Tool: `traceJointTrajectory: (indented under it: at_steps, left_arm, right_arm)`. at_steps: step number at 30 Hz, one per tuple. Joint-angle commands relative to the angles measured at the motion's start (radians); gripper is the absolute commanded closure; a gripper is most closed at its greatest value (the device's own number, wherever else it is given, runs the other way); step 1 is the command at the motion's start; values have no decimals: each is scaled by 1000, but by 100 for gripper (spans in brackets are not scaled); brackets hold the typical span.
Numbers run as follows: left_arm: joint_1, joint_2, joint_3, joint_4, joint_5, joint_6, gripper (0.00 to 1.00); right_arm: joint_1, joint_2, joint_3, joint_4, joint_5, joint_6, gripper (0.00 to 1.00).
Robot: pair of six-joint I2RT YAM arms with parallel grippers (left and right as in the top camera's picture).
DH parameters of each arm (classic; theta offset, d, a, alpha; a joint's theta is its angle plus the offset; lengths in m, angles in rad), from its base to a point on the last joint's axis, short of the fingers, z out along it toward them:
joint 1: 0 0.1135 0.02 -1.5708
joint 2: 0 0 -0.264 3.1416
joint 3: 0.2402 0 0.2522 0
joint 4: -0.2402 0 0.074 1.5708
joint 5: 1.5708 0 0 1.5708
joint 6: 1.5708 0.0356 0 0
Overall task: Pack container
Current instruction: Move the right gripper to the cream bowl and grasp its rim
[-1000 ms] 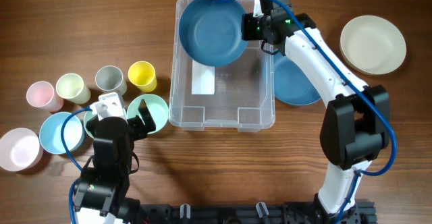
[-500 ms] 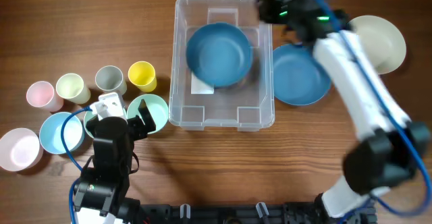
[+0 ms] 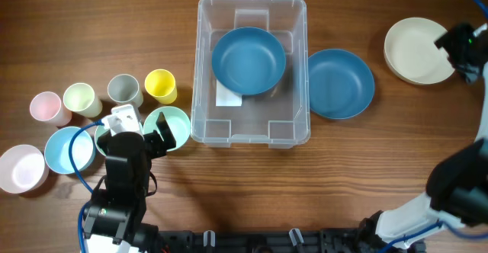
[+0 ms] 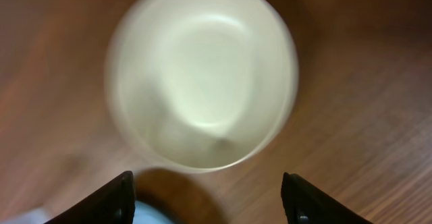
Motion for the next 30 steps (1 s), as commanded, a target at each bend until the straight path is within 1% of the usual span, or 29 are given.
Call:
traceJointTrajectory:
  at_steps: [1, 5, 7, 8, 10, 12, 13, 14, 16, 22, 25, 30]
  left_arm:
    - [8, 0, 13, 2, -16, -5, 0]
    - [8, 0, 13, 2, -16, -5, 0]
    - [8, 0, 13, 2, -16, -5, 0]
    - [8, 0, 13, 2, -16, -5, 0]
    - [8, 0, 13, 2, -16, -5, 0]
    - [8, 0, 13, 2, -16, -5, 0]
    - [8, 0, 13, 2, -16, -5, 0]
    - [8, 0, 13, 2, -16, -5, 0]
    - [8, 0, 13, 2, -16, -5, 0]
    - [8, 0, 13, 2, -16, -5, 0]
    - [8, 0, 13, 2, -16, -5, 0]
    - [8, 0, 13, 2, -16, -5, 0]
  right_arm:
    - [-53, 117, -14, -13, -44, 10, 29]
    - [-67, 246, -14, -19, -85, 2, 29]
    - [-66, 284, -14, 1, -108, 2, 34]
    - [-66, 314, -14, 50, -175, -4, 46]
    - [-66, 316, -14, 68, -192, 5, 56]
    - [-68, 316, -14, 77, -191, 14, 79]
    - [-68, 316, -14, 79, -185, 14, 87]
    - [-68, 316, -14, 78, -175, 14, 89]
    - [-68, 316, -14, 73, -156, 14, 96]
    - [-93, 278, -11, 18, -134, 21, 96]
    - [-107, 171, -10, 23, -134, 48, 96]
    - [-69, -107, -10, 97, -196, 61, 96]
